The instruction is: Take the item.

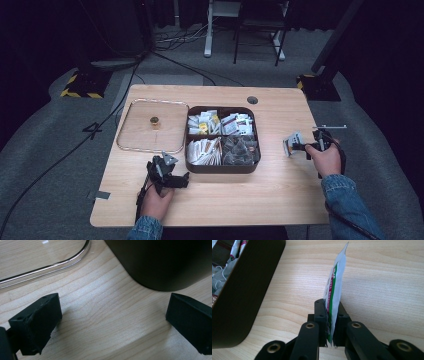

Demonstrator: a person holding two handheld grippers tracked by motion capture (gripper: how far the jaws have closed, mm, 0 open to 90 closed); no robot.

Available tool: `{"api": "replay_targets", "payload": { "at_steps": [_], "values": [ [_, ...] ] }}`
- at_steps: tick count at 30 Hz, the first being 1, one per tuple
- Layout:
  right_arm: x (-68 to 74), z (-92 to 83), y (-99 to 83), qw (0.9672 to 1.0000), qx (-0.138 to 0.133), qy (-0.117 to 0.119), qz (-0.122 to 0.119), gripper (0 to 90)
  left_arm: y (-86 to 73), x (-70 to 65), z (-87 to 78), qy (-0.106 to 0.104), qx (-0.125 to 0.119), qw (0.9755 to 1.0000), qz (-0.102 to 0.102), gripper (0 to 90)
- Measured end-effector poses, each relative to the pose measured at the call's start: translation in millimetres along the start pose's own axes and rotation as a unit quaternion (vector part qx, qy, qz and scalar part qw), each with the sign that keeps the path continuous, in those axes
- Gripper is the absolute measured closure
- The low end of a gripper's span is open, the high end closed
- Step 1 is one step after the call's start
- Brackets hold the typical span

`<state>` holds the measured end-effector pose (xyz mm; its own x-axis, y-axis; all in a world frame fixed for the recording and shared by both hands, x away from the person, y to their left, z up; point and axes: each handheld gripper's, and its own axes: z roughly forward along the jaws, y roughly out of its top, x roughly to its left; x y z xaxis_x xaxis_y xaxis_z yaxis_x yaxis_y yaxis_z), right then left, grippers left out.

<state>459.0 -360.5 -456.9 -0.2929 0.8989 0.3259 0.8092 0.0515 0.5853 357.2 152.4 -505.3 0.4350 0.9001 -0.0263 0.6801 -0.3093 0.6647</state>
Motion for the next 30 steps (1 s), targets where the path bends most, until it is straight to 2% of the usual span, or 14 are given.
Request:
{"api": "replay_targets", "payload": {
  "at_steps": [6,9,12,14,15,16,17,24,30],
  "values": [
    [-2.8,0.1,-0.6,0.9999,0.001,0.000,0.013,82.8,0.0,0.0,-0.1,0.000,0.001,1.0000,0.000,0.6],
    [-4.1,-0.2,-0.5,0.9998,-0.007,0.002,0.018,74.7,0.0,0.0,0.0,0.000,0.000,1.0000,0.000,0.6],
    [-5.9,-0.4,-1.0,0.9997,-0.016,0.003,0.019,62.7,0.0,0.0,-0.1,0.000,0.001,1.0000,0.000,0.6],
    [-8.4,-1.0,-1.4,0.9996,-0.025,-0.007,0.014,57.2,0.0,0.0,0.0,0.000,0.000,1.0000,0.000,0.6],
    [-12.1,-2.4,-2.1,0.9993,-0.032,-0.015,0.013,51.4,0.0,0.1,-0.1,0.000,0.001,1.0000,0.001,0.6],
    [-12.1,-2.4,-2.1,0.9993,-0.032,-0.015,0.013,51.4,0.0,0.0,0.0,0.000,0.000,1.0000,0.000,0.6],
    [-16.7,-4.5,-3.0,0.9987,-0.042,-0.028,0.012,47.8,0.0,0.1,0.0,0.000,0.000,1.0000,0.000,0.6],
    [-28.2,-12.8,-7.3,0.9966,-0.059,-0.056,0.013,44.2,0.0,0.0,0.0,0.000,0.000,1.0000,0.000,0.6],
    [-30.0,-17.7,-9.4,0.9960,-0.066,-0.060,0.008,43.8,0.0,0.0,0.0,0.000,0.000,1.0000,0.000,0.6]
  ]
}}
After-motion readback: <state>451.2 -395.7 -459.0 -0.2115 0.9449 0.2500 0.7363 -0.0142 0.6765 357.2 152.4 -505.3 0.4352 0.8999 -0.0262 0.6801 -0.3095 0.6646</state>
